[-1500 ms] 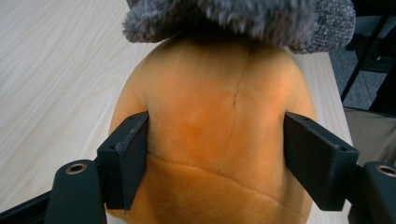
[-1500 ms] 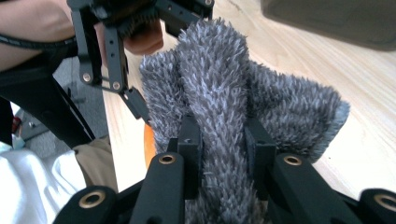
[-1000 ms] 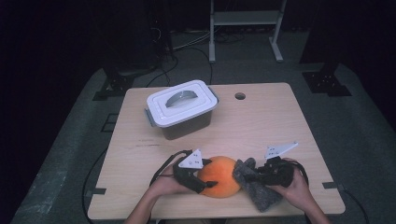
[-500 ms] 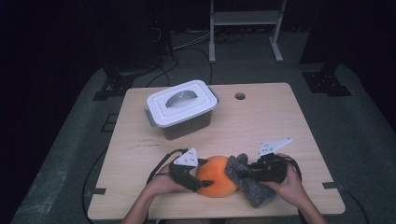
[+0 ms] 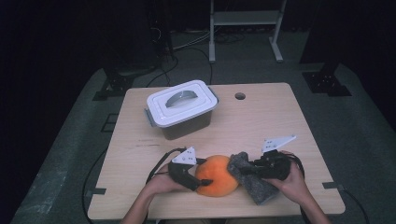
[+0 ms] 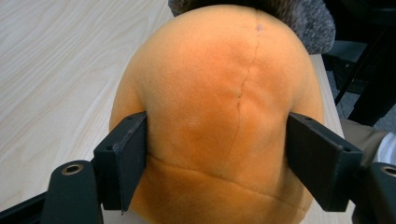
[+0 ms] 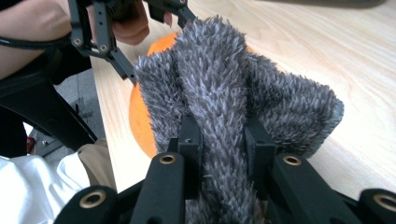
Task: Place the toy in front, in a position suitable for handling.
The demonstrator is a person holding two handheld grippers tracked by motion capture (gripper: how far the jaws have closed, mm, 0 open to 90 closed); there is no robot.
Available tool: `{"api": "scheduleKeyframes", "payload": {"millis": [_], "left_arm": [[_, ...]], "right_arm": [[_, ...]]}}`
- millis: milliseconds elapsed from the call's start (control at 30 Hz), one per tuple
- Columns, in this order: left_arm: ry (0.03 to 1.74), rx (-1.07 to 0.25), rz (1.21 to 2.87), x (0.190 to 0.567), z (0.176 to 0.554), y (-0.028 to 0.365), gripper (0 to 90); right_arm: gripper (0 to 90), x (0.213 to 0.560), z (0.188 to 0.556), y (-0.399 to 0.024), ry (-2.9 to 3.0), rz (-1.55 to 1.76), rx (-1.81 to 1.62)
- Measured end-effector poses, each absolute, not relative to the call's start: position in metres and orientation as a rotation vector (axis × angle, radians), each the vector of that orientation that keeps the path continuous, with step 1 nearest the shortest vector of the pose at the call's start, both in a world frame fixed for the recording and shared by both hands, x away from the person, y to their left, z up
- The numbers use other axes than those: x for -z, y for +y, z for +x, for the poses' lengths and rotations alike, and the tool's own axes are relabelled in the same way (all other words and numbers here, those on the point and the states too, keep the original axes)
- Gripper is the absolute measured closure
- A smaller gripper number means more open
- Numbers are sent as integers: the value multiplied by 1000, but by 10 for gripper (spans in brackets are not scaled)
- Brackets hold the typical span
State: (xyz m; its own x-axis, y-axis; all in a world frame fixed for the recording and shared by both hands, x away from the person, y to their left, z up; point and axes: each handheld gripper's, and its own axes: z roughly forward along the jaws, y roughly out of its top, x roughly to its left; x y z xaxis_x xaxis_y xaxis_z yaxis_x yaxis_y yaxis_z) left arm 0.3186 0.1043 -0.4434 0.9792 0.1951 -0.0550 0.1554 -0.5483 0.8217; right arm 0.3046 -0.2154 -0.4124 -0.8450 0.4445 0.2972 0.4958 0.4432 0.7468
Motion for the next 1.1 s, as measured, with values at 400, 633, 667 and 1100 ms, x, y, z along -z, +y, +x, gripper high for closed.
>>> {"api": "scheduleKeyframes", "payload": {"millis": [400,633,667,1100], "left_arm": [[252,-49,2165,443,319,104,240],[175,-134,2221,432,305,85,231],[175,-134,2221,432,305,85,229],[268,-80,2224,430,312,85,107]], "right_arm": [[722,438,296,-239,-2579,-944,1292],[722,398,301,-218,-2587,-825,1443],[722,394,301,-209,-2606,-793,1441],[723,411,294,-204,-2674,-775,1348]]}}
